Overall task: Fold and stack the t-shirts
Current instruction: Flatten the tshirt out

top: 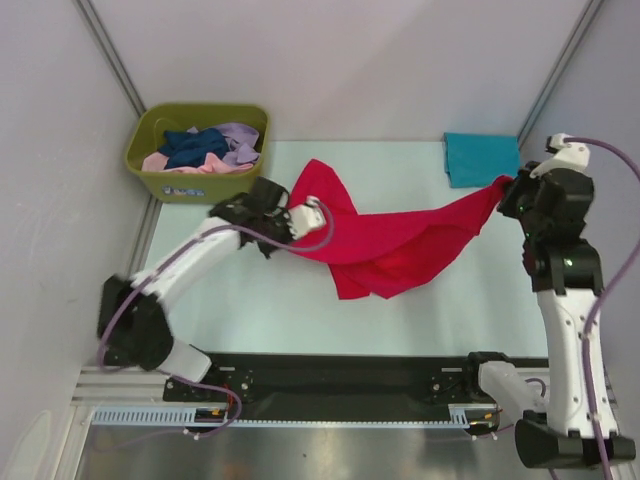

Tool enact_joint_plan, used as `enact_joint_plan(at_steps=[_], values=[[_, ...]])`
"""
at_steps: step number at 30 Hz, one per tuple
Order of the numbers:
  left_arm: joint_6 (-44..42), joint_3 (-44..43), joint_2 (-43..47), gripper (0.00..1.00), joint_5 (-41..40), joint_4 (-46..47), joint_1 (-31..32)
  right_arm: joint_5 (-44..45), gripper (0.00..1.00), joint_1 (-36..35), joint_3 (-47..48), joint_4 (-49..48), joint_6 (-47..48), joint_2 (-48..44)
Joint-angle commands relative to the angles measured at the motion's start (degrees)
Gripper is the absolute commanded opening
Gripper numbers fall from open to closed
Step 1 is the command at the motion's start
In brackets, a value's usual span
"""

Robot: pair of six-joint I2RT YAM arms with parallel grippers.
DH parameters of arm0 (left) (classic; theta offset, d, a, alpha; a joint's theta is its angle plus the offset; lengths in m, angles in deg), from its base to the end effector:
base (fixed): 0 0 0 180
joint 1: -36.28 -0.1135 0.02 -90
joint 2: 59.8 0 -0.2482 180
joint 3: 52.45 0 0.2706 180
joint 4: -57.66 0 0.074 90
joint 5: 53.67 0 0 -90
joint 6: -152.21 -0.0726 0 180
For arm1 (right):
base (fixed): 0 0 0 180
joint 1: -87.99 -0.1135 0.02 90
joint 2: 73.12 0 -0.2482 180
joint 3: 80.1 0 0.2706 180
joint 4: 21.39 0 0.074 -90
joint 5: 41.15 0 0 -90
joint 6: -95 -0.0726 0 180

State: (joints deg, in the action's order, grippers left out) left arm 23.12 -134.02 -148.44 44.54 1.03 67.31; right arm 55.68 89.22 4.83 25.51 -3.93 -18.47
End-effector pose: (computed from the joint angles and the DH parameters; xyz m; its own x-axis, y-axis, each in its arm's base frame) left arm 0.2922 -0.1879 0.1976 -0.2404 0.8729 -0.4246 0.9225 0.3416 0.1800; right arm 0.2498 -0.0140 0.4106 -0.2615 0.1598 -0.9519 0.1780 0.9773 0.1151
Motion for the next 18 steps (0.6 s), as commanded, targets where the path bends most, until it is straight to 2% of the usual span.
enact_joint_plan(at_steps=[1,2,5,9,11,14,15,18], values=[[-1.68,-5.95,16.46,0.0,-3.36,-7.77,-4.04,-2.94,0.0,0.17,8.46,3.61,2.86,-6.92],[-2.73,-6.74,21.79,0.0,-4.07,-10.48,-4.48,-4.09,0.0,0.17,10.91,5.19,3.3,-8.23],[-5.55,-9.81,29.72,0.0,-5.22,-16.01,-4.66,-9.89,0.0,0.17,16.36,9.22,4.01,-11.67],[-3.46,-14.65,36.16,0.0,-6.53,-20.78,-4.75,-17.09,0.0,0.08,24.53,17.31,3.65,-11.85],[-1.96,-17.2,37.83,0.0,-7.41,-20.53,-4.83,-17.38,0.0,-0.18,28.06,20.21,3.74,-10.98],[-0.11,-19.49,37.32,0.0,-8.03,-17.73,-4.92,-14.05,0.0,-1.06,32.82,20.59,4.53,-6.77],[-0.28,-19.93,34.7,0.01,-8.03,-17.02,-5.18,-13.08,0.0,-2.71,33.35,19.89,5.06,-5.36],[-1.25,-21.42,29.07,0.0,-6.54,-12.01,-7.11,-12.81,0.0,-2.99,31.69,12.34,6.46,1.31]])
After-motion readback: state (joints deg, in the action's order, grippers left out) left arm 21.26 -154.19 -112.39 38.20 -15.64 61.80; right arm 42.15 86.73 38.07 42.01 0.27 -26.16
